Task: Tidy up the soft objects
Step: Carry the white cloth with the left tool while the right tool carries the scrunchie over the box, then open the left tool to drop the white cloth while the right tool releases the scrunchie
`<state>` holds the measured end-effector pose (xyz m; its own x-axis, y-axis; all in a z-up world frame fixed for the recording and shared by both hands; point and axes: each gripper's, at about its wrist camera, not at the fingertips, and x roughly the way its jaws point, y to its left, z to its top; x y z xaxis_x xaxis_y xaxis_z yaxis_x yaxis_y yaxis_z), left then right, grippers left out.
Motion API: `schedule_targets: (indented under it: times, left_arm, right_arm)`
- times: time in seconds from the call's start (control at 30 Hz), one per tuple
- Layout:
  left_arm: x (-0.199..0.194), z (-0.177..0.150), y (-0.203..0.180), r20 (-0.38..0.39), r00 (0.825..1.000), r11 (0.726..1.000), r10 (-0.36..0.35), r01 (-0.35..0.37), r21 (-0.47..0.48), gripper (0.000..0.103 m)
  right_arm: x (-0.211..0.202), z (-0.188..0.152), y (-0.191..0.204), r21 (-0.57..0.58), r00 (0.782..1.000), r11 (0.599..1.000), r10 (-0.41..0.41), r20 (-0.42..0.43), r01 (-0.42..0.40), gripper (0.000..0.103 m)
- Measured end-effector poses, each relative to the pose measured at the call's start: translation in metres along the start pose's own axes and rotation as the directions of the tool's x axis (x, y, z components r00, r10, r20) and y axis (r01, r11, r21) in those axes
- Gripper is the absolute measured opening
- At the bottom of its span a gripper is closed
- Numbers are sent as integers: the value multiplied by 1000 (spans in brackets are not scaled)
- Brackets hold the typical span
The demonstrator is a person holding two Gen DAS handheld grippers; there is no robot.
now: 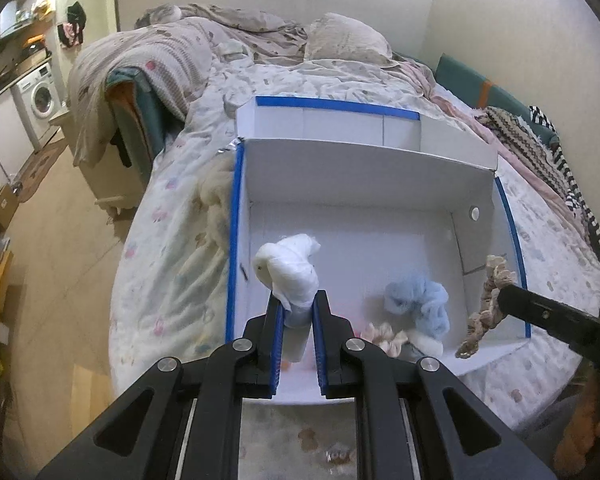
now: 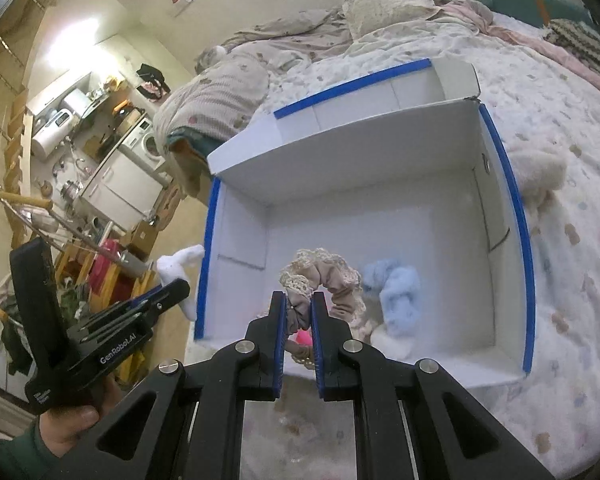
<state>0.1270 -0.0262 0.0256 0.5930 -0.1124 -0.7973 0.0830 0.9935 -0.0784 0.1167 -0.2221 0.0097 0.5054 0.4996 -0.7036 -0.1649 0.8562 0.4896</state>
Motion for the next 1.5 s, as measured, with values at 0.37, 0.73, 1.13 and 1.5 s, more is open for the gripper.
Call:
schedule_targets:
  times: [0.37, 0.73, 1.13, 1.5]
  left_arm:
    - [54, -5, -10, -37, 999, 999, 20, -19, 43, 12]
    - [79, -13, -14, -73, 997, 998, 20, -16, 53, 13]
    - [83, -16, -18, -85, 996, 998, 25, -20, 56, 13]
    - [82, -20, -20, -80, 996, 997, 41, -36, 64, 19]
  right_arm:
    - [37, -4, -30, 55, 999, 998, -33, -19, 34, 14]
    - [58, -11, -35, 39, 996, 998, -55, -67, 58, 14]
    - [65, -11, -42, 57, 994, 997, -52, -97, 58, 14]
    - [65, -7, -45, 83, 995, 995, -43, -91, 50, 26]
